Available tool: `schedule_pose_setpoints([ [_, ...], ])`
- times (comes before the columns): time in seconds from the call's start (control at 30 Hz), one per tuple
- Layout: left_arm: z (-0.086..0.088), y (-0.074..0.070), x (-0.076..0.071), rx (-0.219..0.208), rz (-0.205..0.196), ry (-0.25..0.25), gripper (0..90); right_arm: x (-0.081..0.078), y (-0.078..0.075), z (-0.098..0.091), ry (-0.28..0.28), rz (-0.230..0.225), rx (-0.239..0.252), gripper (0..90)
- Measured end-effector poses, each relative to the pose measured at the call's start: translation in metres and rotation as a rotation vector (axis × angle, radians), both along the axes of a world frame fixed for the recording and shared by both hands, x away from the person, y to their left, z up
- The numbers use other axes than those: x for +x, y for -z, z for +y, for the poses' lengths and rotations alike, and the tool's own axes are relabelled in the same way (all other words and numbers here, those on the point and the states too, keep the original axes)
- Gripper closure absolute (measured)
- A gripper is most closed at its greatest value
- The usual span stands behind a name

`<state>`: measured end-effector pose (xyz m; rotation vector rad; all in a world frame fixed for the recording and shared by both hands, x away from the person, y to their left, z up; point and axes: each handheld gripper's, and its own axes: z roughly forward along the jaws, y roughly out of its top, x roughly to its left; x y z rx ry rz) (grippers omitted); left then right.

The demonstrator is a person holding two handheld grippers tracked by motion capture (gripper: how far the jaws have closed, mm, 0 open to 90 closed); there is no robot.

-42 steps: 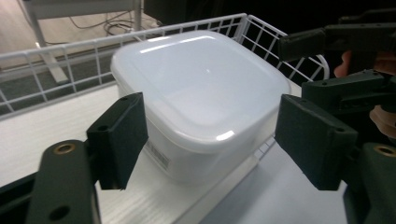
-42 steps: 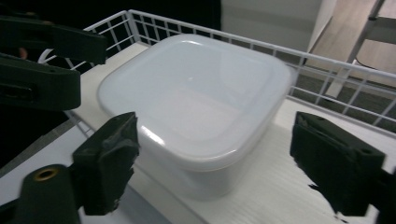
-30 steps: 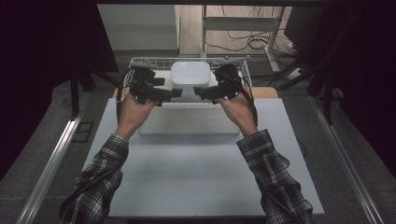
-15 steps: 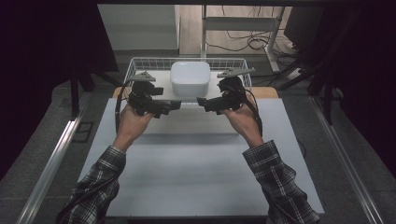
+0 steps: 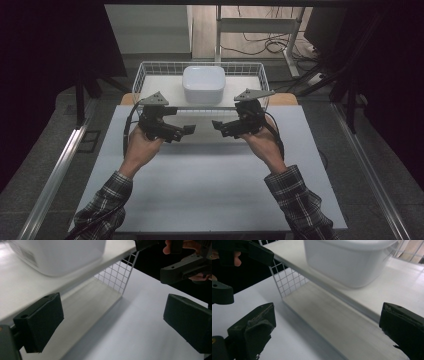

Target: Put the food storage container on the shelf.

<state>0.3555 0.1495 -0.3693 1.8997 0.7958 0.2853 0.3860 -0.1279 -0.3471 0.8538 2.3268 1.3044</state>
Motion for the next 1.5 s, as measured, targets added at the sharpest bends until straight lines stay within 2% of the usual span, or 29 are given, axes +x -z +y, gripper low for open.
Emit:
schedule_pose_setpoints([
  [0.07, -0.002, 0.009, -0.007, 0.013, -0.002, 0.004, 2.6, -0.006, 0.005, -0.001, -0.005, -0.001, 0.006, 0.6],
  [0.17, -0.003, 0.017, -0.012, 0.011, -0.002, 0.012, 2.6, -0.012, 0.012, -0.003, -0.015, 0.0, 0.007, 0.6],
  [0.47, -0.002, 0.037, -0.025, -0.002, 0.004, 0.024, 3.5, -0.023, 0.033, -0.003, -0.027, -0.013, -0.025, 0.6],
  [0.5, -0.001, 0.045, -0.028, -0.018, 0.009, 0.021, 3.4, -0.026, 0.039, -0.003, -0.028, -0.011, -0.022, 0.7],
  [0.53, -0.001, 0.045, -0.028, -0.018, 0.009, 0.021, 3.4, -0.027, 0.041, -0.004, -0.032, -0.01, -0.021, 0.7],
  [0.57, 0.0, 0.054, -0.031, -0.022, 0.01, 0.013, 3.5, -0.028, 0.044, -0.004, -0.034, -0.011, -0.021, 0.6],
  [0.6, 0.0, 0.054, -0.031, -0.022, 0.01, 0.013, 3.4, -0.029, 0.047, -0.005, -0.033, -0.009, -0.023, 0.6],
  [0.63, 0.002, 0.062, -0.035, -0.008, 0.0, -0.016, 3.7, -0.031, 0.05, -0.006, -0.032, -0.009, -0.024, 0.6],
  [0.67, 0.002, 0.062, -0.035, -0.008, 0.0, -0.016, 3.9, -0.031, 0.05, -0.006, -0.032, -0.009, -0.024, 0.6],
  [0.7, 0.004, 0.07, -0.037, -0.002, 0.003, -0.028, 3.9, -0.034, 0.057, -0.009, -0.03, -0.011, -0.019, 0.5],
  [0.77, 0.005, 0.074, -0.038, -0.007, 0.008, -0.031, 4.0, -0.035, 0.061, -0.01, -0.027, -0.012, -0.015, 0.5],
  [0.83, 0.006, 0.081, -0.042, 0.01, 0.015, -0.034, 4.2, -0.038, 0.069, -0.014, -0.027, -0.006, -0.03, 0.5],
  [1.0, 0.007, 0.09, -0.05, 0.011, 0.024, -0.029, 4.2, -0.044, 0.078, -0.019, -0.028, 0.0, -0.034, 0.2],
  [1.03, 0.007, 0.095, -0.054, 0.029, 0.031, -0.03, 4.0, -0.048, 0.081, -0.022, -0.024, 0.002, -0.031, 0.0],
  [1.1, 0.008, 0.099, -0.058, 0.041, 0.034, -0.035, 3.7, -0.052, 0.084, -0.025, -0.027, 0.009, -0.024, 0.0],
  [1.3, 0.01, 0.104, -0.066, 0.028, 0.037, -0.035, 3.3, -0.06, 0.089, -0.032, -0.028, 0.024, -0.008, 0.0],
  [1.5, 0.011, 0.107, -0.081, 0.026, 0.025, -0.032, 3.2, -0.07, 0.091, -0.037, -0.031, 0.011, -0.013, 0.0],
])
